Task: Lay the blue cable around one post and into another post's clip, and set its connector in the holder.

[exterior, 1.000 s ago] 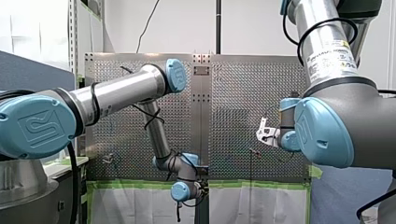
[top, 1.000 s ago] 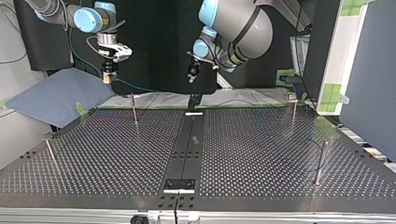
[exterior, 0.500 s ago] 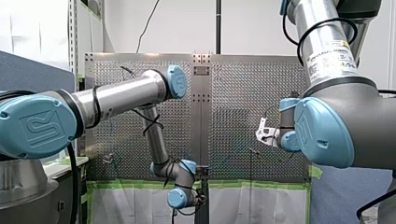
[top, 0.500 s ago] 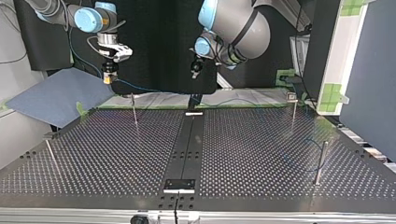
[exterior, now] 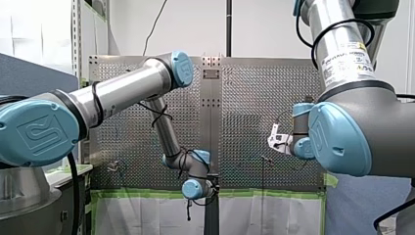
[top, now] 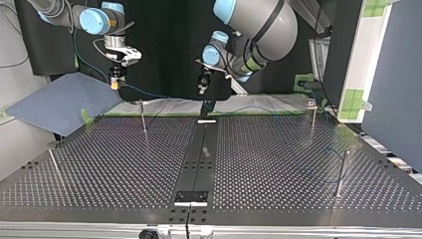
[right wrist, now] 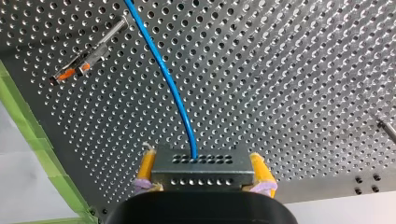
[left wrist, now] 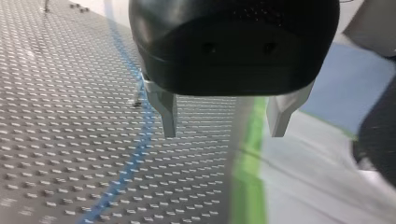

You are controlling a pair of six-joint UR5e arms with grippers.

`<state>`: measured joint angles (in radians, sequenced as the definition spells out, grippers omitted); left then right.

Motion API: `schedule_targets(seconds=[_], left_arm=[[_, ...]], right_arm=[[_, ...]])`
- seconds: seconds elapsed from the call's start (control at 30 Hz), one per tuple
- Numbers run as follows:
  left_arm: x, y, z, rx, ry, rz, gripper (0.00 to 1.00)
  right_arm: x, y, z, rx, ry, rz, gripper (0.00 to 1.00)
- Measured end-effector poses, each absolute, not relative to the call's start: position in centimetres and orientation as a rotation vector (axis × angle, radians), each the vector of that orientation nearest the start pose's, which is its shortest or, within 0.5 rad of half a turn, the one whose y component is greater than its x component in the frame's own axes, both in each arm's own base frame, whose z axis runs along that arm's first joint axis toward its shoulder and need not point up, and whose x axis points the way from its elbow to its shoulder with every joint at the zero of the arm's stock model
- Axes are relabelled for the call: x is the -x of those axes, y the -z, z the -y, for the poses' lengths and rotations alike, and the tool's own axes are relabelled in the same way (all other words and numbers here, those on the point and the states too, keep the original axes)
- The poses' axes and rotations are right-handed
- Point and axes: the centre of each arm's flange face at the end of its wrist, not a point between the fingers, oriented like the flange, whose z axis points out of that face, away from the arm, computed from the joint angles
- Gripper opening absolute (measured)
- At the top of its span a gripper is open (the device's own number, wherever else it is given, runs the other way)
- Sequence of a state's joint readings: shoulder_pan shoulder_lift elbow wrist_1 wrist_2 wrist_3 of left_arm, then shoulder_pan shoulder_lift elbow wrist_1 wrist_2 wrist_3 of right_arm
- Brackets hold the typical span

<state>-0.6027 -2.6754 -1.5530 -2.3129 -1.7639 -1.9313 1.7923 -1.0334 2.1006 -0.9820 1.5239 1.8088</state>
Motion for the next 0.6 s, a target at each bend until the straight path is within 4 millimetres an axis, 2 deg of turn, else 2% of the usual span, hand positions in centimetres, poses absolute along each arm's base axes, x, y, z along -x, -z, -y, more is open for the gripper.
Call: schedule_targets(seconds=[0.17,0.6], left_arm=[[-46.4,9.6,45.5,-0.074,0.505,-1.820,0.95],[-46.9,9.1,46.3,-0.098,0.514,-1.767,0.95]], right_arm=[[-24.4,-7.6,45.5,-1.374,-1.518,1.335,0.00],[-24.5,-7.5,45.4,-1.379,-1.516,1.338,0.00]])
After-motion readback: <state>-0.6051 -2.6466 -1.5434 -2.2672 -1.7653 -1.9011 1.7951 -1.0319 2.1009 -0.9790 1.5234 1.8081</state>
